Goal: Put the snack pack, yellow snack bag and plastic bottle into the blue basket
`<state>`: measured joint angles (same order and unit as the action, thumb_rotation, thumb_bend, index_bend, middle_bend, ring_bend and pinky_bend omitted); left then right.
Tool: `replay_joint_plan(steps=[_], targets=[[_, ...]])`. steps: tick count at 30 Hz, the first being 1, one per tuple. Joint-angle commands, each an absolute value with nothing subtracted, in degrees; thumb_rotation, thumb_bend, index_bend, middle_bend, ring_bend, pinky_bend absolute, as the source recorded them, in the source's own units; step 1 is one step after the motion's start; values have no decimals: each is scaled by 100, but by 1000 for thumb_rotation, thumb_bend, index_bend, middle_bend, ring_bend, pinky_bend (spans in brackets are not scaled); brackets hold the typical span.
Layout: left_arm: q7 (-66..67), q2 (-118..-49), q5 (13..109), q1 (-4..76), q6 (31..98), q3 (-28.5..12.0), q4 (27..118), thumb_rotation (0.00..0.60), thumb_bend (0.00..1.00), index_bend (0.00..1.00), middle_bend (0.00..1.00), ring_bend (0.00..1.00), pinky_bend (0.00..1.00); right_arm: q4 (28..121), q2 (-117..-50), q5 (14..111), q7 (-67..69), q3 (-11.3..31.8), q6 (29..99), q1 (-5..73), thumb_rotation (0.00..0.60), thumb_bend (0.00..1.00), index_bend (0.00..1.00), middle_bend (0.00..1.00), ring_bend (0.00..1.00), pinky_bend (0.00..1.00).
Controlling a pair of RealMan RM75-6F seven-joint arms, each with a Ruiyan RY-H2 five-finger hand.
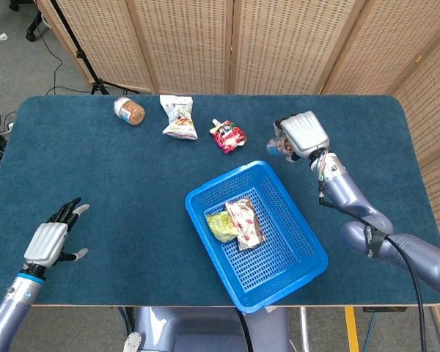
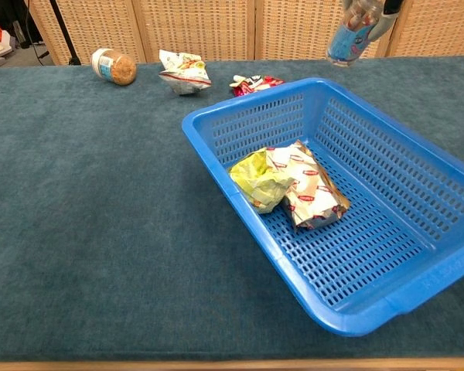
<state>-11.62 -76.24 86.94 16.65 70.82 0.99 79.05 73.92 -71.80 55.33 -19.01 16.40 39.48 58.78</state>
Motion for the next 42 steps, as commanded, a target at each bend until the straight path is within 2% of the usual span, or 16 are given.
replay_joint_plan(steps=[1, 8, 15, 32, 42], targets=[[-1181, -7612, 8702, 1668, 7078, 106, 7910, 600, 179, 145, 0, 53, 205, 8104, -6783, 5061, -2400, 1686, 4399, 5838, 600, 156, 758, 514, 426, 535], [-1221, -7554, 8764, 1649, 7165, 119, 7982, 600, 179, 145, 0, 53, 205, 9214, -6425, 4792, -2922, 1558, 5050, 5681, 600, 156, 758, 514, 427, 536], [-1188, -7538, 8825, 1635, 7224, 145, 8036, 600, 180, 145, 0, 53, 205, 9981, -6222, 4967, -3107, 1423, 5509, 5490, 600, 156, 758, 514, 427, 536], [-1170, -7553, 8783, 1634, 7223, 126, 8022, 600, 179, 145, 0, 53, 205, 10576, -6240, 4954, -3459, 1062, 6126, 5096, 600, 156, 758, 487, 427, 536], [-1159, -7529, 8819, 1621, 7265, 140, 8061, 600, 180, 145, 0, 53, 205, 11365, -6215, 4872, -3970, 890, 6554, 4932, 600, 156, 758, 483, 426, 536]])
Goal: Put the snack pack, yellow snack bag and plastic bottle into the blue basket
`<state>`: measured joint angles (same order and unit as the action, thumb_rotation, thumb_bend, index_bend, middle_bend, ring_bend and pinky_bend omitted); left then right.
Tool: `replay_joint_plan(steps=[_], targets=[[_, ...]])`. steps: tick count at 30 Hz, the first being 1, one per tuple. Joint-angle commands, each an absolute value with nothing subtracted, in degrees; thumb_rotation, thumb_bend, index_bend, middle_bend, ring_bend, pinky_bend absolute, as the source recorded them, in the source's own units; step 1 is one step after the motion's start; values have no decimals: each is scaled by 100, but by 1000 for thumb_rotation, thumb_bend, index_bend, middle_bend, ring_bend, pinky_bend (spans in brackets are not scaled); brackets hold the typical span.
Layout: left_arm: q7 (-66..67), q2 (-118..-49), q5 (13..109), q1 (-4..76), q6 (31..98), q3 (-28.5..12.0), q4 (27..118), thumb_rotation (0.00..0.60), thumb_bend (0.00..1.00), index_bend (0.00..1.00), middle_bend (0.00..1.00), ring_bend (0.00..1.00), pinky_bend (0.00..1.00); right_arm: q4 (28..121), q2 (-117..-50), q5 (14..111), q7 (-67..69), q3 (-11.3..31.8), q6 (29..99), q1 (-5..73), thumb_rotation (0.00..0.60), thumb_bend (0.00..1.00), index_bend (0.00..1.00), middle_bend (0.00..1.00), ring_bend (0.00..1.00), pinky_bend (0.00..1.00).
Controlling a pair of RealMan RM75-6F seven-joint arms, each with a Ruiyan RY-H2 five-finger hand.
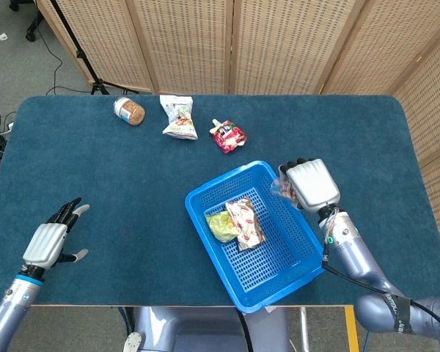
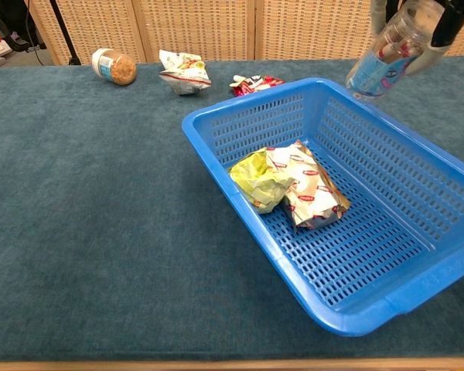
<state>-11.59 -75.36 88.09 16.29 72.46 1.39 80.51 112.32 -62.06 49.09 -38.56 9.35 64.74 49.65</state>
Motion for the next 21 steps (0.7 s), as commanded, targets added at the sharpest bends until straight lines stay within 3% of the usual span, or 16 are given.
replay_joint_plan(steps=[1, 14, 16, 21], targets=[[-1161, -7521, 8828, 1615, 7285, 141, 8072, 600, 180, 145, 0, 53, 205, 11409, -6222, 4864, -4006, 877, 6575, 4925, 600, 156, 758, 480, 426, 536], [-1028, -7419, 8950, 1536, 7523, 155, 8222, 600, 180, 145, 0, 53, 205, 11992, -6436, 4780, -4461, 689, 6999, 4780, 600, 131, 757, 419, 388, 536], [-1016, -7411, 8967, 1528, 7536, 166, 8239, 600, 179, 145, 0, 53, 205, 12032, -6465, 4781, -4513, 652, 7007, 4770, 600, 131, 731, 372, 345, 536], [-985, -7400, 8985, 1534, 7506, 190, 8255, 600, 179, 145, 0, 53, 205, 12052, -6494, 4875, -4588, 548, 6949, 4754, 600, 109, 518, 141, 126, 506]])
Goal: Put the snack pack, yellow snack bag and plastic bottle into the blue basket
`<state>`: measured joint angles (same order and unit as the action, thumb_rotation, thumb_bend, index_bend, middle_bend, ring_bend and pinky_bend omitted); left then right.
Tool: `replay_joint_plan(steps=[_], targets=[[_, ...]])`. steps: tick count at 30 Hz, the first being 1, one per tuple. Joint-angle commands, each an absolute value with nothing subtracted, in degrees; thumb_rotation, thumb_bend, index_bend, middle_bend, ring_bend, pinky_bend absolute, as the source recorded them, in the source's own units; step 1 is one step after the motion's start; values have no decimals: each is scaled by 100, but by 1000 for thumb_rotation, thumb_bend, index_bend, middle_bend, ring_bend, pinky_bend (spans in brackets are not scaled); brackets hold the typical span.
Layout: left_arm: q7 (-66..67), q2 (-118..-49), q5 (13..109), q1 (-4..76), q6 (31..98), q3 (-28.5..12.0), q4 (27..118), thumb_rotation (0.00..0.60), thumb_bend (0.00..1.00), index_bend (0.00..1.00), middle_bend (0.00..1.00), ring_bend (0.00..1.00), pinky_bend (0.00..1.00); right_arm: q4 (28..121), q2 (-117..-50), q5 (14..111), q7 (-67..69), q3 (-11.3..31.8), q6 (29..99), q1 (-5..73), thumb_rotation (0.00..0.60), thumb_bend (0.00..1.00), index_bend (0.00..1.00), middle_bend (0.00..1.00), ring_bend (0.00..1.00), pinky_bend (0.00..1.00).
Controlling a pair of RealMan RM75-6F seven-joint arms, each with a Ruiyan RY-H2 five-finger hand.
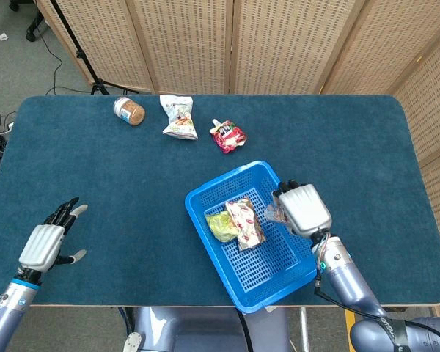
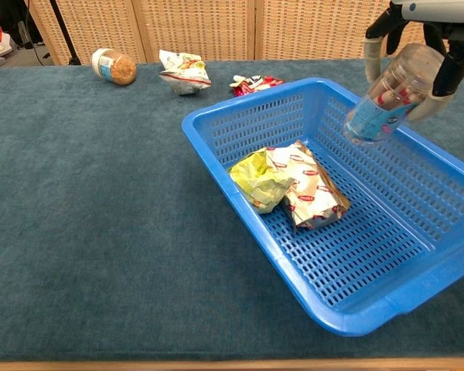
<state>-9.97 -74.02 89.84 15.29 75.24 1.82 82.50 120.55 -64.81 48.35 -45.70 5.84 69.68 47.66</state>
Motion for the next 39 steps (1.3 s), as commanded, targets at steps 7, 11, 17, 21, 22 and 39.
replay_joint_plan(steps=[7, 11, 17, 21, 22, 39], targets=[[-860, -7381, 8950, 1559, 7385, 219, 8291, 600, 179, 145, 0, 53, 205, 11967, -6462, 4956, -4537, 456, 6824, 4707, 600, 105, 183, 0, 0, 291], [-819, -7377, 8935, 1563, 7363, 218, 8306, 600, 179, 145, 0, 52, 205, 11892, -6504, 5070, -4438, 441, 6858, 4637, 600, 101, 106, 0, 0, 262], [-771, -7373, 8922, 1553, 7378, 209, 8319, 600, 178, 145, 0, 51, 205, 11781, -6535, 5376, -4292, 396, 6960, 4486, 600, 96, 72, 0, 0, 219], [-577, -7393, 8833, 1501, 7513, 116, 8270, 600, 176, 145, 0, 51, 205, 11586, -6593, 5838, -3965, 333, 7188, 4226, 600, 96, 73, 0, 0, 207], [-520, -7406, 8799, 1485, 7554, 83, 8261, 600, 176, 145, 0, 51, 205, 11484, -6628, 5993, -3876, 318, 7301, 4141, 600, 95, 73, 0, 0, 202], [146, -7330, 8736, 1164, 8395, -195, 8320, 600, 173, 145, 0, 0, 125, 9979, -6764, 7346, -1711, -226, 8983, 2131, 600, 98, 73, 0, 0, 21]])
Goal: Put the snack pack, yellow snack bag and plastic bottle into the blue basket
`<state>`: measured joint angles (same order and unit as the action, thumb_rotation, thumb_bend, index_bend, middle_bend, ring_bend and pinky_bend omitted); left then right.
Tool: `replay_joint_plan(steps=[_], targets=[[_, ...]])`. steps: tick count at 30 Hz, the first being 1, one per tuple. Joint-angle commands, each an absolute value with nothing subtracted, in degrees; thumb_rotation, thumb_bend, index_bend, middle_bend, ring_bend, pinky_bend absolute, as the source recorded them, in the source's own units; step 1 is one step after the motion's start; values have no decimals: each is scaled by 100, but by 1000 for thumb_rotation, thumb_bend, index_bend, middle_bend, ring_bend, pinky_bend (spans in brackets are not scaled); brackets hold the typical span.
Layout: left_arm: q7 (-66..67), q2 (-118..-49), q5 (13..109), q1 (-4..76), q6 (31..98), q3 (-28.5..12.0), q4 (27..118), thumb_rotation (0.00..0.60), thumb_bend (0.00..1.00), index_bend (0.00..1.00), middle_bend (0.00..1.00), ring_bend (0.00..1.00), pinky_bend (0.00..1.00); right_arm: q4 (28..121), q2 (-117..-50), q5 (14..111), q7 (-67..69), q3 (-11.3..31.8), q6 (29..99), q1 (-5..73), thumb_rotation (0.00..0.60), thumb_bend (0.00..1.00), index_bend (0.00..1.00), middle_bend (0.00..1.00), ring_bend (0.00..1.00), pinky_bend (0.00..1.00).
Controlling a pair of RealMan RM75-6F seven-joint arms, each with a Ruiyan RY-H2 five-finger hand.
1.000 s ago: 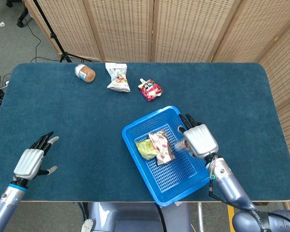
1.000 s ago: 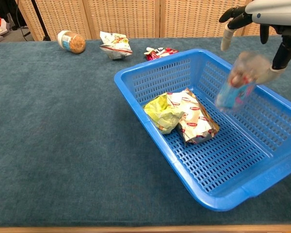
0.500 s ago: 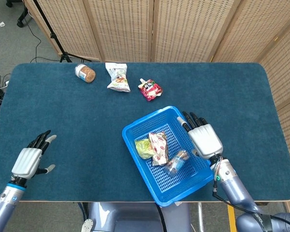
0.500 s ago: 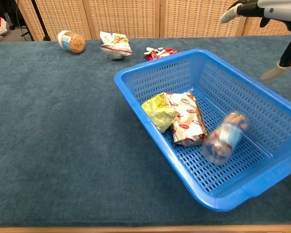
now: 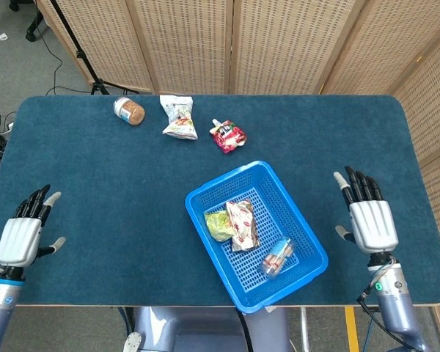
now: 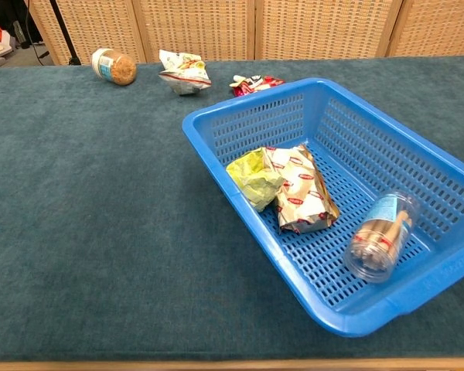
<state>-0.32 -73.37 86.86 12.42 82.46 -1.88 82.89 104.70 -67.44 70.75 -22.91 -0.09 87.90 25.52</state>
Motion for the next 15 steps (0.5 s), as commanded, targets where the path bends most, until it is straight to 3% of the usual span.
replay_joint_plan(steps=[1, 15], targets=[[194, -7321, 8743, 1145, 8422, -189, 8324, 600, 173, 145, 0, 0, 123, 9865, -6778, 7393, -1579, -250, 8993, 2054, 600, 97, 71, 0, 0, 14], [519, -7203, 8836, 871, 8890, -213, 8360, 600, 171, 142, 0, 0, 109, 8917, -6889, 8188, -433, -274, 9357, 1296, 600, 104, 32, 0, 0, 0]])
